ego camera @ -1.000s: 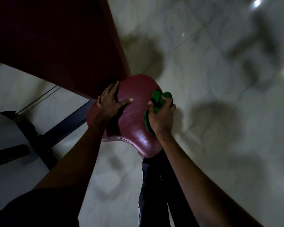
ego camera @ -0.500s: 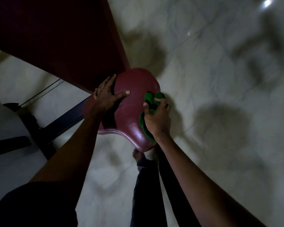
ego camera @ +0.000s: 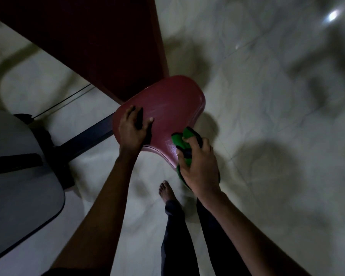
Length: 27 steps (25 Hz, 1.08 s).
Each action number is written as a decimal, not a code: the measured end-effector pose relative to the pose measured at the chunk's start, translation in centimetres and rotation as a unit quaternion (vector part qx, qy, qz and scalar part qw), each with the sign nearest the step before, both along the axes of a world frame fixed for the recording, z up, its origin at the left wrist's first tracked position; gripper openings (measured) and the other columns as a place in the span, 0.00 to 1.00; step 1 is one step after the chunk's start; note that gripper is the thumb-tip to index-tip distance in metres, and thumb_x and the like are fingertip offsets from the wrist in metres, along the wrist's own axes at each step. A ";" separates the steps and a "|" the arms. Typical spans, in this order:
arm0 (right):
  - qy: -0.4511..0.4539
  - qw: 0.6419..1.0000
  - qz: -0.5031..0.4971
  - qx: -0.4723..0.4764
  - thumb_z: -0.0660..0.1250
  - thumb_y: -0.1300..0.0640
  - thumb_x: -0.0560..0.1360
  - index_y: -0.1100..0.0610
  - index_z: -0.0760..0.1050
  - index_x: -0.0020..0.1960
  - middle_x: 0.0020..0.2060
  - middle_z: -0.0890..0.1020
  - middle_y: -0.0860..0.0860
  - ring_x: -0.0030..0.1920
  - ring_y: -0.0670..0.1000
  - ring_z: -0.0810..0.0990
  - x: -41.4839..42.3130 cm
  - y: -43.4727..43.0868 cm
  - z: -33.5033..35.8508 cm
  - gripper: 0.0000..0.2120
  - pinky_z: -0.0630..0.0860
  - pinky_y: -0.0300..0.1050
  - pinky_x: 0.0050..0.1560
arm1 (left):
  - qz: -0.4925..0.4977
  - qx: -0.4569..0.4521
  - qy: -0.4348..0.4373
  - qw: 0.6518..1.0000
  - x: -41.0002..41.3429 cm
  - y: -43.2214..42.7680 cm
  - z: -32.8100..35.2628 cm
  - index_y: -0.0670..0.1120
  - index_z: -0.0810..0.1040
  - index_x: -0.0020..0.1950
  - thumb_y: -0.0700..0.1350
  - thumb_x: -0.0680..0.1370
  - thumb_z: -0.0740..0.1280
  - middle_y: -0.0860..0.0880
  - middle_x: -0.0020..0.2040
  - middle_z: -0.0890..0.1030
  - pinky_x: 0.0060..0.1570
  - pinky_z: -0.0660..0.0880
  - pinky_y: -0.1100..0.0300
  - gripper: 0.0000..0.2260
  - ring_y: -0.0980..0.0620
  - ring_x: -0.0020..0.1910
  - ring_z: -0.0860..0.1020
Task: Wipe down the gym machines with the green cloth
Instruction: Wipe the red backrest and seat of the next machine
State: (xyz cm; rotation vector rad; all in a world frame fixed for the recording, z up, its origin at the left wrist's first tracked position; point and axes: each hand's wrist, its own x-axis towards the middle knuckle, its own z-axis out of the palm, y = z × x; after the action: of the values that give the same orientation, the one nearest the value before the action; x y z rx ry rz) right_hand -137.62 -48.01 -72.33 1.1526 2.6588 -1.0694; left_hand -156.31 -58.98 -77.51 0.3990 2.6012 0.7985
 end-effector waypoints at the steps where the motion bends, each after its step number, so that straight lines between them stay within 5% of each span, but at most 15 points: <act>1: -0.006 0.999 0.027 0.037 0.65 0.46 0.78 0.50 0.72 0.64 0.57 0.74 0.54 0.53 0.57 0.76 0.6 -0.5 0.1 0.17 0.77 0.53 0.49 | 0.024 0.015 -0.014 1.000 0.4 -1.0 -0.2 0.46 0.73 0.73 0.58 0.78 0.69 0.45 0.75 0.68 0.73 0.64 0.46 0.27 0.47 0.74 0.65; 9: -0.004 0.948 0.236 0.213 0.74 0.50 0.72 0.46 0.81 0.60 0.57 0.80 0.51 0.58 0.57 0.75 -3.8 -1.6 -0.1 0.17 0.72 0.57 0.56 | 0.040 0.057 -0.012 0.998 0.9 -5.0 -0.7 0.50 0.74 0.72 0.57 0.78 0.68 0.48 0.76 0.68 0.67 0.61 0.59 0.24 0.50 0.74 0.65; 15: 0.031 0.931 0.301 0.206 0.75 0.52 0.68 0.46 0.80 0.62 0.58 0.80 0.49 0.59 0.56 0.76 -1.7 -0.7 0.1 0.22 0.72 0.54 0.56 | 0.039 0.058 -0.037 0.997 0.9 -5.8 -0.5 0.53 0.71 0.74 0.58 0.78 0.68 0.50 0.78 0.64 0.67 0.60 0.58 0.25 0.52 0.76 0.62; 19: -0.031 0.951 0.237 0.194 0.70 0.50 0.74 0.44 0.80 0.61 0.60 0.80 0.48 0.62 0.55 0.74 -6.3 -0.7 0.1 0.15 0.69 0.56 0.61 | 0.051 0.076 -0.038 0.995 0.9 -6.6 -1.3 0.55 0.70 0.74 0.58 0.79 0.67 0.52 0.77 0.65 0.73 0.62 0.55 0.24 0.56 0.75 0.62; 23: 0.002 0.910 0.354 0.218 0.71 0.52 0.72 0.43 0.78 0.64 0.59 0.80 0.47 0.63 0.55 0.74 -5.4 -0.9 -0.2 0.20 0.70 0.59 0.61 | 0.100 0.099 -0.043 0.989 1.1 -8.4 -1.9 0.55 0.70 0.74 0.62 0.77 0.67 0.52 0.76 0.67 0.70 0.69 0.45 0.27 0.51 0.73 0.68; 27: 0.046 0.887 0.401 0.223 0.74 0.60 0.66 0.51 0.83 0.57 0.61 0.81 0.49 0.64 0.58 0.76 -1.0 -1.0 0.2 0.19 0.70 0.56 0.57 | 0.111 0.111 -0.070 0.985 0.9 -9.1 -2.1 0.56 0.70 0.74 0.60 0.76 0.69 0.53 0.76 0.67 0.71 0.69 0.49 0.28 0.52 0.73 0.69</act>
State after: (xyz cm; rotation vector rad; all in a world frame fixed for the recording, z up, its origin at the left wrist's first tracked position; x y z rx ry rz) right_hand -138.65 -49.00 -72.13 -0.0752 3.0392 -0.3718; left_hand -155.41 -68.03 -79.61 0.1072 2.4609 1.1540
